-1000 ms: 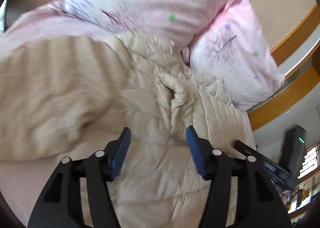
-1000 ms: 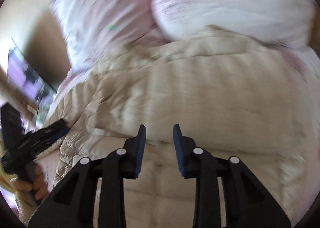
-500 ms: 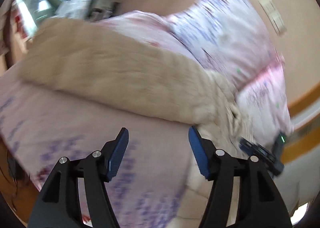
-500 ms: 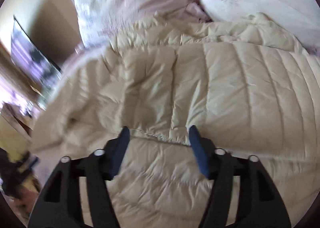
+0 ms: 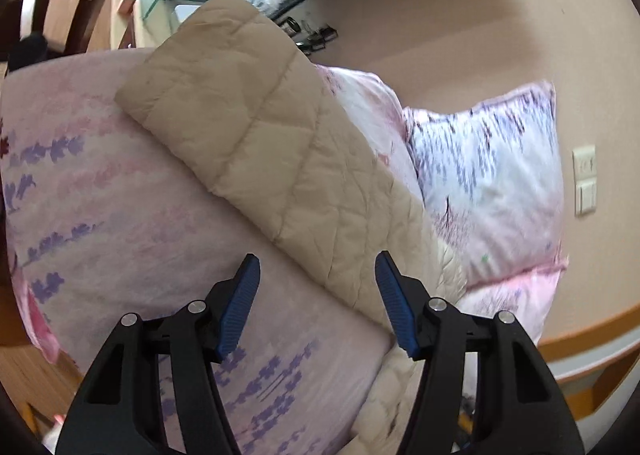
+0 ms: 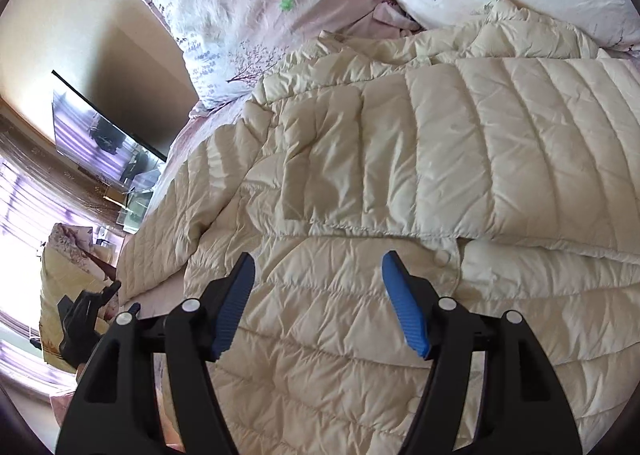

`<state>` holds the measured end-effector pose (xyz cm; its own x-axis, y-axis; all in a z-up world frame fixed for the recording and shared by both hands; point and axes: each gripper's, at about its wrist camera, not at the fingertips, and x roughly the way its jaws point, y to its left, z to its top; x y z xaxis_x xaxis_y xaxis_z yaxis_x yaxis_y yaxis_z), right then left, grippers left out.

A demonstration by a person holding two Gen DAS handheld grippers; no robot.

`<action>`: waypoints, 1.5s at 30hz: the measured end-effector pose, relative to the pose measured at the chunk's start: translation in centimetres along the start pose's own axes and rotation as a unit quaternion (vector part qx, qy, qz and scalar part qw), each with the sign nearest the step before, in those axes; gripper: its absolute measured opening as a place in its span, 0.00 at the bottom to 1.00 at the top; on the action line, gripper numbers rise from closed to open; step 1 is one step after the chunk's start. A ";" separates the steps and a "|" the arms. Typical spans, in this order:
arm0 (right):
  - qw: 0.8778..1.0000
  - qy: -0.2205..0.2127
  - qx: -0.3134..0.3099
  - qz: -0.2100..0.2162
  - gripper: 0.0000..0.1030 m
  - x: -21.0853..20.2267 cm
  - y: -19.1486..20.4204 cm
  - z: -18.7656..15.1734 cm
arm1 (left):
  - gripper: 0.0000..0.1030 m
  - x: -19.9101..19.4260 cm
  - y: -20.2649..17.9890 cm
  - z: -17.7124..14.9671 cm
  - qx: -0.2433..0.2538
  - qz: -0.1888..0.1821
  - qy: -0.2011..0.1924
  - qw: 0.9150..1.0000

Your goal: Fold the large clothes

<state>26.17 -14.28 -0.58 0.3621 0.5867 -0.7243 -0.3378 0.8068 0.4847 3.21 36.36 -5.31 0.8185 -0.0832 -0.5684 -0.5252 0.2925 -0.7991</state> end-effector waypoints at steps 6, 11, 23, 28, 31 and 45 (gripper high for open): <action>1.000 0.007 0.001 0.007 0.66 0.5 -0.1 -0.2 | 0.56 0.7 0.1 0.7 -0.048 -0.007 -0.028 0.998; 1.000 0.009 0.001 0.009 0.66 0.2 -0.5 -0.6 | 0.29 1.6 0.6 1.2 -0.066 -0.001 -0.033 0.997; 1.000 -0.015 0.012 0.005 0.68 -2.2 -2.6 -0.5 | 0.00 0.6 -2.9 2.3 0.011 -0.023 -0.065 0.998; 1.000 -0.021 0.018 0.004 0.68 -2.7 -3.5 -0.7 | 0.00 0.3 -10.0 0.9 0.107 -0.076 -0.062 0.989; 0.999 -0.028 0.019 0.000 0.68 -3.2 -3.9 -0.9 | 0.00 1.0 -14.7 -1.5 0.166 -0.119 -0.039 0.978; 0.995 -0.071 0.064 -0.039 0.68 -6.0 -9.0 -1.4 | 0.00 10.5 -27.7 -20.9 0.345 -0.208 0.178 0.898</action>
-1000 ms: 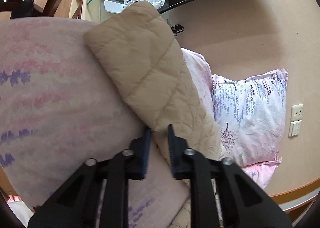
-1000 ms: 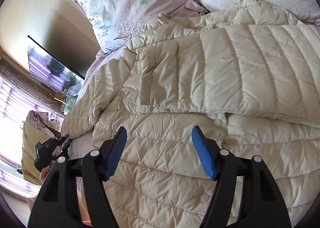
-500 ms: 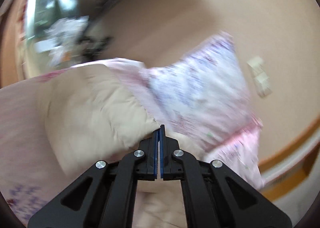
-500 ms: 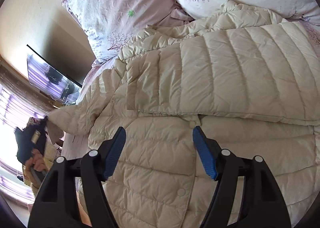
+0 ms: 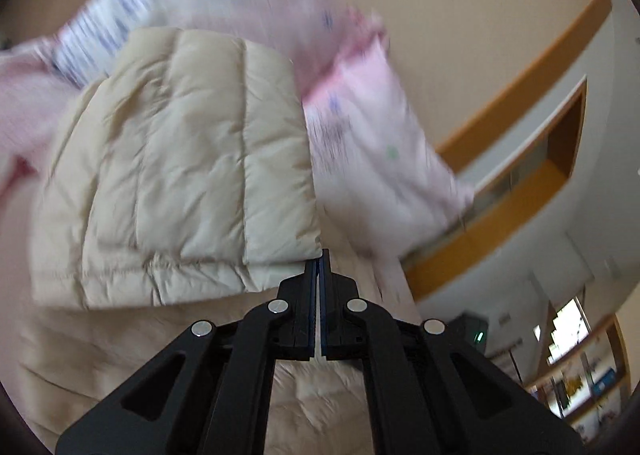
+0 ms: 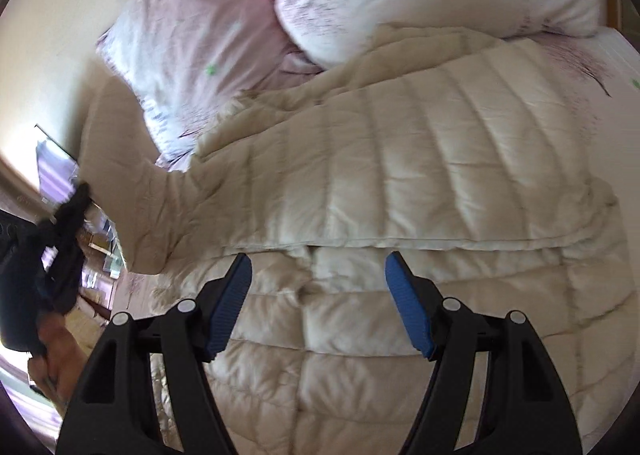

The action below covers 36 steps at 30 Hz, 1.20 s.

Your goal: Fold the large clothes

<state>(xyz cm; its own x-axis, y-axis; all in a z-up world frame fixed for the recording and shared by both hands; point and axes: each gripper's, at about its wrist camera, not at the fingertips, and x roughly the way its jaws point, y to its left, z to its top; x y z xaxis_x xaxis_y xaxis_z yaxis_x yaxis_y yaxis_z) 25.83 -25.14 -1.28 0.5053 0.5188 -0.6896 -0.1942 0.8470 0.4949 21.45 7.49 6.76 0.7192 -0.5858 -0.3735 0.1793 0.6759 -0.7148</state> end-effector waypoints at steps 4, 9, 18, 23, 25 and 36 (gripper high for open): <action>1.000 -0.010 0.012 -0.015 0.68 -0.6 -1.7 0.0 | 0.00 4.0 -0.2 -1.9 0.000 0.008 0.047 0.999; 0.999 -0.023 0.015 -0.027 0.68 -1.2 -2.8 0.3 | 0.00 7.3 -0.3 -3.2 0.013 0.031 0.094 0.995; 0.998 -0.038 -0.019 -0.054 0.68 -1.9 -2.1 0.3 | 0.80 6.9 -0.8 -3.8 0.023 0.006 0.120 0.993; 0.990 -0.051 -0.118 -0.055 0.68 -2.2 2.0 -0.5 | 0.81 1.6 -0.5 -3.7 0.072 0.031 0.094 0.992; 0.980 -0.055 -0.181 -0.058 0.68 -1.7 4.9 -1.2 | 0.81 -0.4 0.3 -4.0 0.113 0.112 0.078 0.984; 0.908 -0.058 -0.397 -0.123 0.56 5.7 16.8 -4.2 | 0.81 -5.1 5.5 -6.4 0.134 0.278 0.084 0.948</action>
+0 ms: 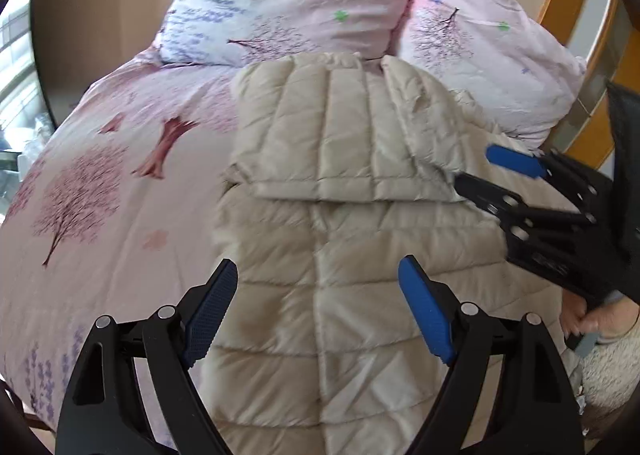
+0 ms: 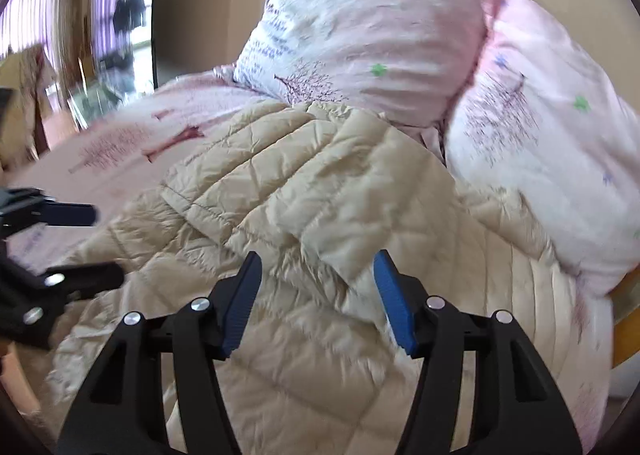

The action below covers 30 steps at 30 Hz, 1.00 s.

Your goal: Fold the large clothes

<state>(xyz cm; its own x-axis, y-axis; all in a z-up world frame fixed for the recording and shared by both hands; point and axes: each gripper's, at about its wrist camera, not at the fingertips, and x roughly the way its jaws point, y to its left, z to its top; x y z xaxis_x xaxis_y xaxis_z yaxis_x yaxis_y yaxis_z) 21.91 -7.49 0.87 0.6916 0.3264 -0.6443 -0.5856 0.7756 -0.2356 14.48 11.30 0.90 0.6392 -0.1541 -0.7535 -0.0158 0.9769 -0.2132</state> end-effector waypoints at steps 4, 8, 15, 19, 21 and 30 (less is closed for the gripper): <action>0.999 0.014 -0.014 -0.048 0.51 2.5 0.6 0.4 | 0.81 -0.4 0.8 -0.4 -0.011 -0.001 0.005 1.000; 0.998 0.027 0.043 -0.043 0.07 3.9 -1.2 0.6 | 0.81 -0.4 1.0 -0.6 -0.016 -0.005 0.006 1.000; 0.965 -0.070 0.251 -0.015 0.06 -2.4 -9.6 -1.2 | 0.81 -0.2 1.1 -0.7 -0.019 -0.008 0.006 1.000; 0.920 -0.067 0.386 0.009 0.12 -4.2 -15.4 -5.7 | 0.81 0.1 0.9 -0.9 -0.016 -0.013 0.008 1.000; 0.904 -0.036 0.423 0.046 0.21 -3.4 -17.1 -7.8 | 0.81 0.2 0.7 -0.9 -0.012 -0.017 0.007 1.000; 0.801 0.011 0.573 0.169 0.60 -0.4 -22.4 -14.2 | 0.81 -0.2 0.0 -1.1 -0.004 -0.032 -0.001 0.999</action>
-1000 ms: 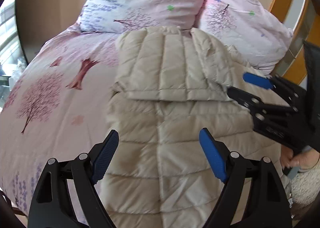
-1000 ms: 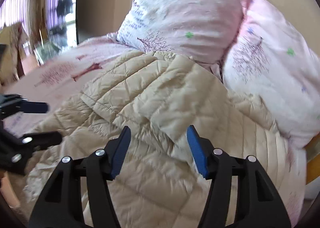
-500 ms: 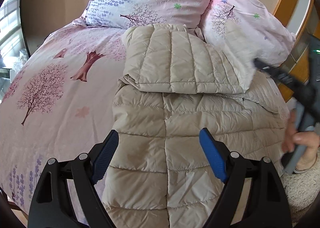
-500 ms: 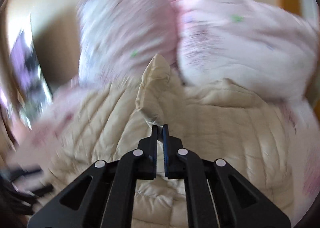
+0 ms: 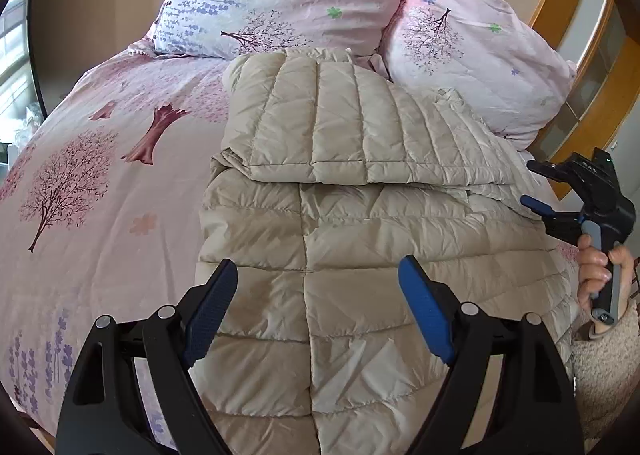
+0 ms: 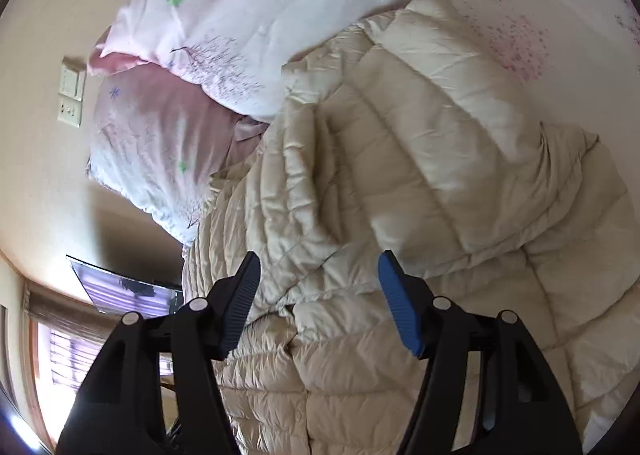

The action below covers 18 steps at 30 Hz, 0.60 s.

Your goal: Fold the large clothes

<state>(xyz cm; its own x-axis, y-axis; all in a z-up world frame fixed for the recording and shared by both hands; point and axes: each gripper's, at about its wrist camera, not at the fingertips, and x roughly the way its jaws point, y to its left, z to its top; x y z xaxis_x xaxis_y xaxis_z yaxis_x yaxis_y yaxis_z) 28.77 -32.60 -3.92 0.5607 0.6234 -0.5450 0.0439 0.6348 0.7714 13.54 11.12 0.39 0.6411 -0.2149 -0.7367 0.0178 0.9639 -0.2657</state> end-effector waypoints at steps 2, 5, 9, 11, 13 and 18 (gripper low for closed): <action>1.000 -0.003 -0.013 -0.006 0.55 0.6 0.4 0.1 | 0.81 0.0 -0.2 0.0 0.004 0.000 0.000 1.000; 1.000 0.003 -0.023 -0.012 0.49 1.8 1.0 0.1 | 0.81 0.1 -0.4 -0.1 0.009 0.002 0.001 1.000; 0.999 0.007 -0.042 -0.027 0.20 3.6 2.0 0.3 | 0.81 0.2 -0.5 -0.3 0.008 0.001 0.004 1.000; 0.997 -0.008 -0.064 -0.031 0.07 3.4 3.1 0.4 | 0.81 0.2 -0.5 -0.4 0.008 0.004 0.004 1.000; 0.994 -0.054 -0.093 -0.028 0.07 1.5 4.6 0.1 | 0.81 0.1 -0.4 -0.5 0.006 0.007 0.002 1.000; 0.980 -0.130 -0.143 -0.048 0.06 -2.7 6.5 -1.4 | 0.81 0.3 0.3 -0.7 -0.007 -0.004 0.007 1.000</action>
<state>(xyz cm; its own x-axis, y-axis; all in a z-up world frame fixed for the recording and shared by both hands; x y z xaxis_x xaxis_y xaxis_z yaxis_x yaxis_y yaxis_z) 26.41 -29.57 2.09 0.7589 0.4411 -0.4791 -0.1060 0.8095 0.5774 13.19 11.22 -0.29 0.6302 -0.2256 -0.7430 0.0123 0.9596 -0.2810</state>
